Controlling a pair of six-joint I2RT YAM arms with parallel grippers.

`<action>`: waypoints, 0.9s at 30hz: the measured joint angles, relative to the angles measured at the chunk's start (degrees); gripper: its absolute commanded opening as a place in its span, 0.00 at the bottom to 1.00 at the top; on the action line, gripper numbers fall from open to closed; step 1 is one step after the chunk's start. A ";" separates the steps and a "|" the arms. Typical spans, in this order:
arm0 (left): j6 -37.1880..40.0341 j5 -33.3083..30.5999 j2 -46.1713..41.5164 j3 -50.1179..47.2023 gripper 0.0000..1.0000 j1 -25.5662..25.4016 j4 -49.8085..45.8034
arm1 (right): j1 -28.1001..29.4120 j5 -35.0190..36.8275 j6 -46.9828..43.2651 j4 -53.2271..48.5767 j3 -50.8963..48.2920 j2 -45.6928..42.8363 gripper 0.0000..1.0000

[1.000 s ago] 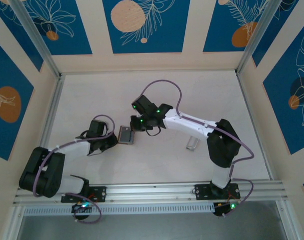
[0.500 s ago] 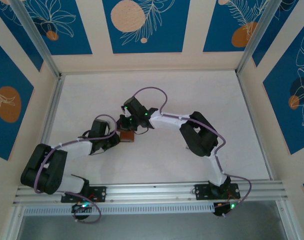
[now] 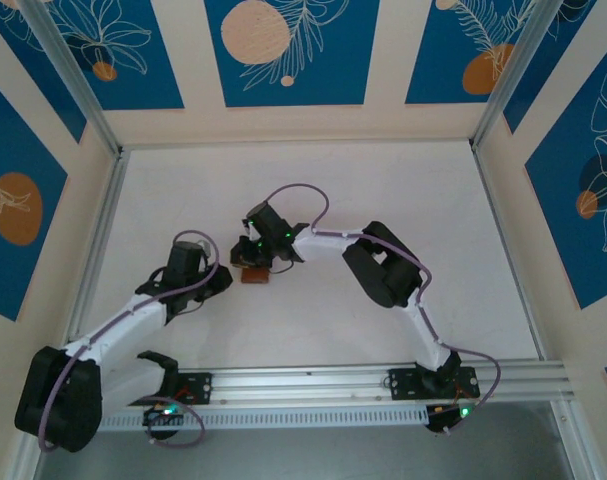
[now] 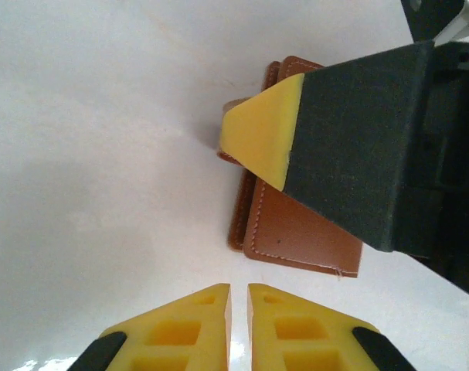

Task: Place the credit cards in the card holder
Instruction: Close the card holder at the center of the table.

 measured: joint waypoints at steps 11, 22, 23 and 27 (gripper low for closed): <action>-0.20 1.53 4.96 1.20 0.12 -2.91 1.22 | -1.66 -7.17 -3.69 -3.93 1.20 -1.22 0.40; 0.83 1.22 6.84 7.74 0.13 -5.46 -0.22 | -3.65 -3.04 -11.52 -16.22 0.81 -14.75 0.40; 1.05 1.05 6.95 8.68 0.13 -5.97 -0.48 | -4.20 -2.47 -11.80 -16.46 -0.33 -16.20 0.39; 1.53 0.79 7.04 12.41 0.13 -7.32 -1.51 | -7.43 -0.39 -12.55 -16.65 -8.07 -21.86 0.35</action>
